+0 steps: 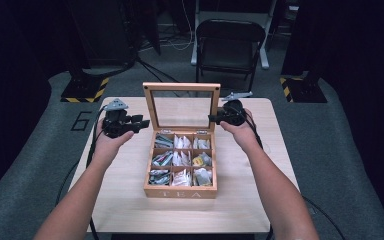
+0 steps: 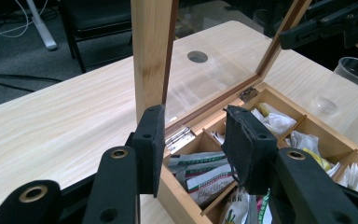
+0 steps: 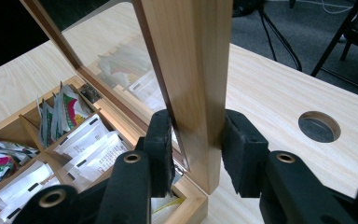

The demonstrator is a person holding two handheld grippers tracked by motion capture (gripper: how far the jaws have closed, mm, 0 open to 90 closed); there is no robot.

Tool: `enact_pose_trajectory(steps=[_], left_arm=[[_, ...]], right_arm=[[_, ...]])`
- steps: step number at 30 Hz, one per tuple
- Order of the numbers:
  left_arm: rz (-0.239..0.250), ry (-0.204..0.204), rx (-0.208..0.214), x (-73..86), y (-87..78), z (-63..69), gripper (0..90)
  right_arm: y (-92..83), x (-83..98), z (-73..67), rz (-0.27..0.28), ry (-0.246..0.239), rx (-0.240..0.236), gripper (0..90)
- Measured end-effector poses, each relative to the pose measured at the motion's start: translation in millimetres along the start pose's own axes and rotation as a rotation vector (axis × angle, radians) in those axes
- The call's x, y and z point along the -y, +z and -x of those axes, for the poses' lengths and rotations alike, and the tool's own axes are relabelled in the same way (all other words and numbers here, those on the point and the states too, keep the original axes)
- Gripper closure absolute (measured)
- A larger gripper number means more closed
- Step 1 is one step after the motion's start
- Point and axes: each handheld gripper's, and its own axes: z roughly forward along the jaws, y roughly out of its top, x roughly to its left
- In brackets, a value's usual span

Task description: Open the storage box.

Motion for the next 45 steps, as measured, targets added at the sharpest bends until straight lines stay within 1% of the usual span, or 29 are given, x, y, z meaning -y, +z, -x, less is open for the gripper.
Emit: enact_pose_trajectory(steps=[1,3,9,12,16,18,22,23,27,30,33,34,38,40,43,45], left_arm=[[0.0,-0.006,-0.001,1.2,-0.8,-0.4,58.3],[0.0,-0.007,-0.003,3.8,-1.9,-1.2,58.3],[-0.008,-0.013,-0.003,8.4,-4.9,-2.2,58.2],[-0.016,-0.008,-0.005,10.6,-5.6,-2.6,58.2],[-0.028,-0.012,-0.007,14.0,-5.6,-4.5,58.2],[-0.031,-0.012,-0.01,15.4,-6.0,-5.1,58.2],[-0.037,-0.015,-0.009,18.4,-6.9,-5.3,57.9],[-0.036,-0.016,-0.011,19.1,-6.8,-5.3,57.7],[-0.041,-0.018,-0.012,21.9,-7.0,-5.9,57.5],[-0.039,-0.023,-0.013,23.1,-7.4,-6.3,57.2],[-0.038,-0.025,-0.018,23.6,-7.7,-6.2,56.3],[-0.035,-0.024,-0.021,23.7,-7.8,-6.1,55.8],[-0.031,-0.023,-0.027,25.2,-7.2,-5.6,53.7],[-0.036,-0.024,-0.027,25.7,-7.1,-5.7,52.5],[-0.037,-0.028,-0.02,26.3,-7.1,-5.9,49.7],[-0.039,-0.027,-0.022,26.6,-6.9,-5.7,48.4]], right_arm=[[0.4,-0.1,0.4,0.0,0.007,0.0,64.6],[1.3,0.0,2.0,0.005,0.019,-0.003,64.7],[4.2,-0.7,3.4,0.011,0.027,0.012,65.2],[5.5,-1.6,4.5,0.007,0.036,0.013,65.5],[7.5,-4.6,5.4,-0.006,0.028,0.026,65.8],[8.6,-5.0,5.6,-0.008,0.039,0.028,65.9],[10.8,-5.8,6.7,-0.01,0.037,0.037,65.6],[11.8,-6.2,6.5,-0.01,0.026,0.049,64.8],[13.1,-6.4,6.7,-0.011,0.034,0.05,63.8],[13.9,-6.3,6.5,-0.009,0.039,0.048,61.3],[15.1,-6.5,5.6,-0.009,0.033,0.056,59.1],[15.0,-6.3,4.8,-0.01,0.046,0.056,58.7],[13.8,-5.5,4.2,-0.012,0.033,0.06,57.1],[12.9,-4.3,3.7,-0.015,0.043,0.064,56.1],[11.9,-1.4,4.4,-0.024,0.044,0.073,54.6],[10.2,0.5,5.4,-0.023,0.041,0.072,54.6]])
